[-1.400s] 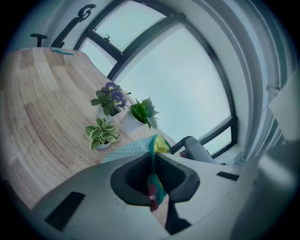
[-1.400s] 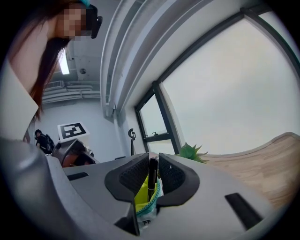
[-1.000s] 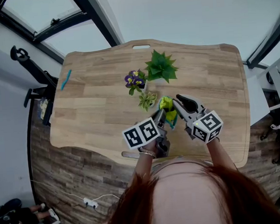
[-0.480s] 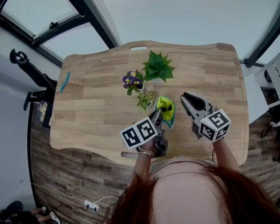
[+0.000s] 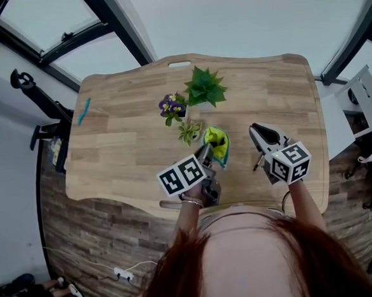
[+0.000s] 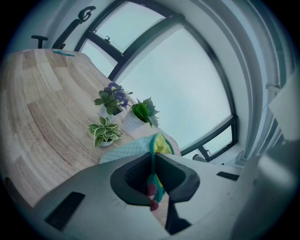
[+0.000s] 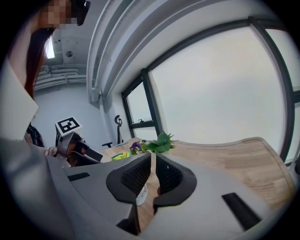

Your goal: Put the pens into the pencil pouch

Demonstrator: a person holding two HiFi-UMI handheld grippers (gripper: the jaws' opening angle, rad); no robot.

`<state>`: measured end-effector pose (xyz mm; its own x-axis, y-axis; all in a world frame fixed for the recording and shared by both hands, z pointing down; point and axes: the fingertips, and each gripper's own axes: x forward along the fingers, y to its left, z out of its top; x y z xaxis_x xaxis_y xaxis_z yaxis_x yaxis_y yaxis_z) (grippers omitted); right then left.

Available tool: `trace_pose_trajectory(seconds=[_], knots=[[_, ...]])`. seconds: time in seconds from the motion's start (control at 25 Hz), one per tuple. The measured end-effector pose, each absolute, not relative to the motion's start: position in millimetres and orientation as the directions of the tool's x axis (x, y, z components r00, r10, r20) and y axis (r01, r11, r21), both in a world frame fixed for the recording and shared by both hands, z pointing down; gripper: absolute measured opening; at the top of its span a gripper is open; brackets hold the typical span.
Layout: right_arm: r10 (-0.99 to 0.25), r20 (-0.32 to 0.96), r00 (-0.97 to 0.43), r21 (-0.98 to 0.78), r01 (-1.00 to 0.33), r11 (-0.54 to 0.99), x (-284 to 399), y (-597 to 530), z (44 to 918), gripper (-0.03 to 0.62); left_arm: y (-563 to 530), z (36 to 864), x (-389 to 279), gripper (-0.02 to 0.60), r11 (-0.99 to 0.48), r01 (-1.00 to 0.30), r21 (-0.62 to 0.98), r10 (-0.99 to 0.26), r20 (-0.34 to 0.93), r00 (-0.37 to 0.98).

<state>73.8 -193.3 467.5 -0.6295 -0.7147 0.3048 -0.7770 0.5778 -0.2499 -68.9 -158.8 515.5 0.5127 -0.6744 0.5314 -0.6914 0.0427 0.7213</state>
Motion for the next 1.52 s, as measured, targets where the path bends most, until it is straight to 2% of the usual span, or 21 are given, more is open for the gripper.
trace_pose_trajectory(seconds=[0.76, 1.32, 1.44, 1.52], knots=[[-0.676, 0.578, -0.457, -0.131, -0.87, 0.476, 134, -192, 556, 0.018, -160, 521, -65, 0.023, 0.046, -0.685, 0.727, -0.657, 0.538, 0.527], [-0.57, 0.746, -0.344, -0.186, -0.93, 0.317, 163, -176, 616, 0.02, -161, 527, -64, 0.023, 0.056, -0.679, 0.732, -0.646, 0.545, 0.534], [-0.551, 0.768, -0.327, -0.197, -0.939, 0.283, 168, -172, 625, 0.032, -161, 527, -63, 0.023, 0.058, -0.678, 0.733, -0.644, 0.547, 0.536], [-0.532, 0.785, -0.317, -0.205, -0.944, 0.26, 170, -169, 632, 0.071, -161, 528, -63, 0.023, 0.059, -0.677, 0.734, -0.642, 0.547, 0.537]])
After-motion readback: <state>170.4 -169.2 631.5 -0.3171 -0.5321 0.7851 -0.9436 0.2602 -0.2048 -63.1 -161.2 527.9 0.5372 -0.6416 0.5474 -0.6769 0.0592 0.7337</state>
